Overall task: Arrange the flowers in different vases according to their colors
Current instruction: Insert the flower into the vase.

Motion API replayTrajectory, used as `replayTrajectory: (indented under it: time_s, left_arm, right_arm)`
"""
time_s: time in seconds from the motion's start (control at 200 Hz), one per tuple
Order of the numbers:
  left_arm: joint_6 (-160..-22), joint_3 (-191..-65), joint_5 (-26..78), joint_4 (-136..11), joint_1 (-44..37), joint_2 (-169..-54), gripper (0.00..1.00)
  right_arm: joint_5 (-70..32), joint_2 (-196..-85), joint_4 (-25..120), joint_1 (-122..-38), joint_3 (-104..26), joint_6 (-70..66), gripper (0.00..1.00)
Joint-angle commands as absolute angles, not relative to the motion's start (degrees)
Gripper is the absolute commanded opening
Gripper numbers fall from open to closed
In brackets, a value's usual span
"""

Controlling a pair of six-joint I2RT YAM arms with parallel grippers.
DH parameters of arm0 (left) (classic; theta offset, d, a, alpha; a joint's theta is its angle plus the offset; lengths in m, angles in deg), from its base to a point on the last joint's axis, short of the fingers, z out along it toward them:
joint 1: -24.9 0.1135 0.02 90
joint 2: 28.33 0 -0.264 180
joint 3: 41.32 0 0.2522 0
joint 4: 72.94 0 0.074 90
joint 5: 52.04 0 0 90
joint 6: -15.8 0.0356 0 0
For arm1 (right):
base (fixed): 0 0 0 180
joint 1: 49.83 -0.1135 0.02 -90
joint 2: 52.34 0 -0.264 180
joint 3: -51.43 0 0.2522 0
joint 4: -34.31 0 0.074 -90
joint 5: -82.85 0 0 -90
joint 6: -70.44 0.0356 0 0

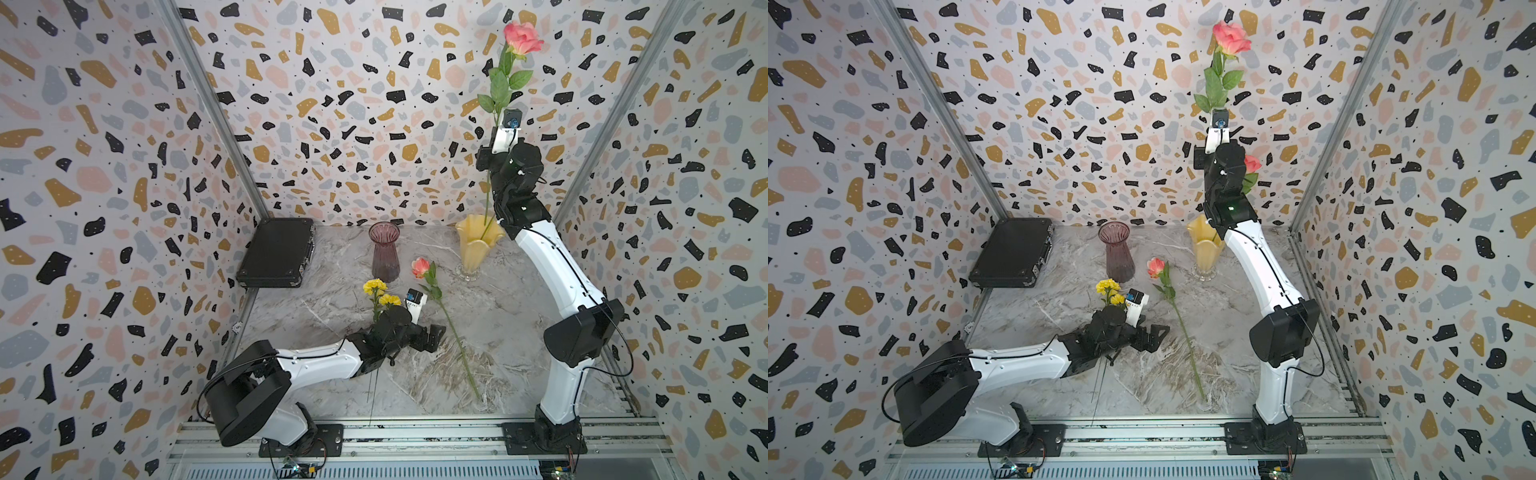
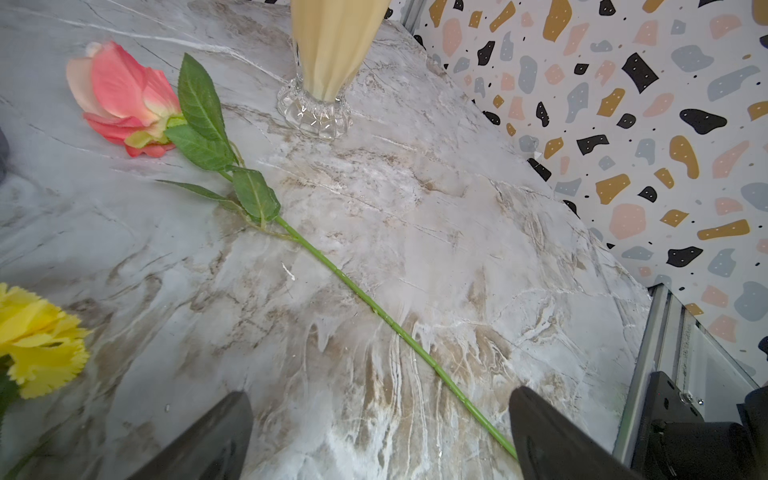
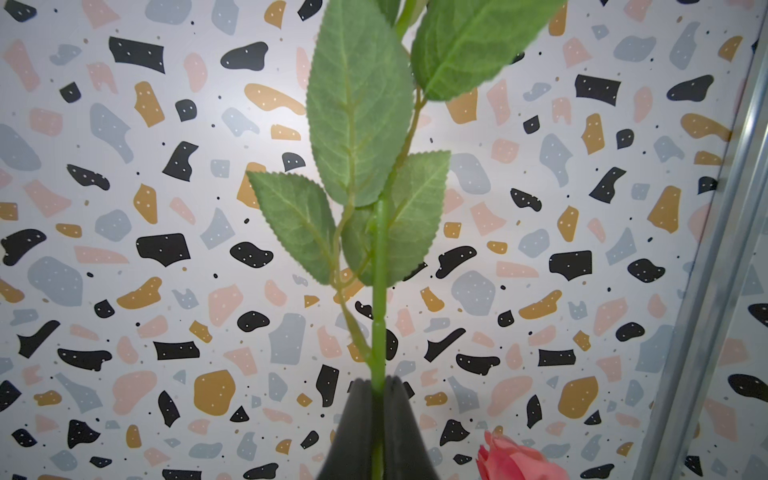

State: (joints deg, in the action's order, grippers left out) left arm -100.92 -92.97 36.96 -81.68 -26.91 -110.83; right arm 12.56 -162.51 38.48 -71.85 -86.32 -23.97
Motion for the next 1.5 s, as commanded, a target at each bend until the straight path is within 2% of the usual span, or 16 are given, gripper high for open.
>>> replayTrajectory:
  time_s: [0.0, 0.245, 0.606, 0.776, 0.946, 1.016, 1.217, 1.387, 1.497]
  left_arm:
    - [-100.4, -94.8, 37.2, -82.6, -26.9, -111.0, 0.99]
    - [-100.7, -95.0, 37.8, -82.0, -26.9, -111.3, 0.99]
    - [-100.8, -95.3, 37.9, -81.5, -26.9, -111.6, 0.99]
    - [-100.5, -95.6, 38.5, -80.3, -26.9, -111.3, 0.99]
    - [-101.3, -95.3, 45.4, -77.3, -26.9, -109.5, 0.99]
    - [-101.9, -95.0, 48.9, -75.8, -26.8, -108.4, 0.99]
    - [-106.1, -96.4, 58.8, -67.7, -26.5, -106.3, 0.99]
    - [-108.3, -96.2, 62.7, -64.5, -25.6, -104.5, 0.99]
    - [-111.2, -94.6, 67.9, -63.1, -25.6, -101.5, 0.99]
  right_arm:
    - [12.2, -162.2, 38.1, -72.1, -86.5, -24.4, 0.0]
    - [11.2, -161.2, 31.1, -72.1, -72.1, -22.8, 0.0]
    - [8.8, -160.8, 32.9, -72.1, -65.0, -17.8, 0.01]
    - [8.6, -160.8, 35.0, -72.1, -64.4, -16.8, 0.1]
    - [8.2, -158.4, 36.6, -72.1, -63.1, -15.8, 0.33]
    - [8.5, -157.3, 37.7, -72.1, -62.7, -15.6, 0.39]
    - [7.9, -153.1, 40.2, -72.1, -60.1, -13.7, 0.45]
    - [7.5, -154.0, 53.5, -72.1, -65.1, -12.6, 0.55]
    - [10.0, -150.6, 52.5, -72.4, -60.0, -11.1, 0.59]
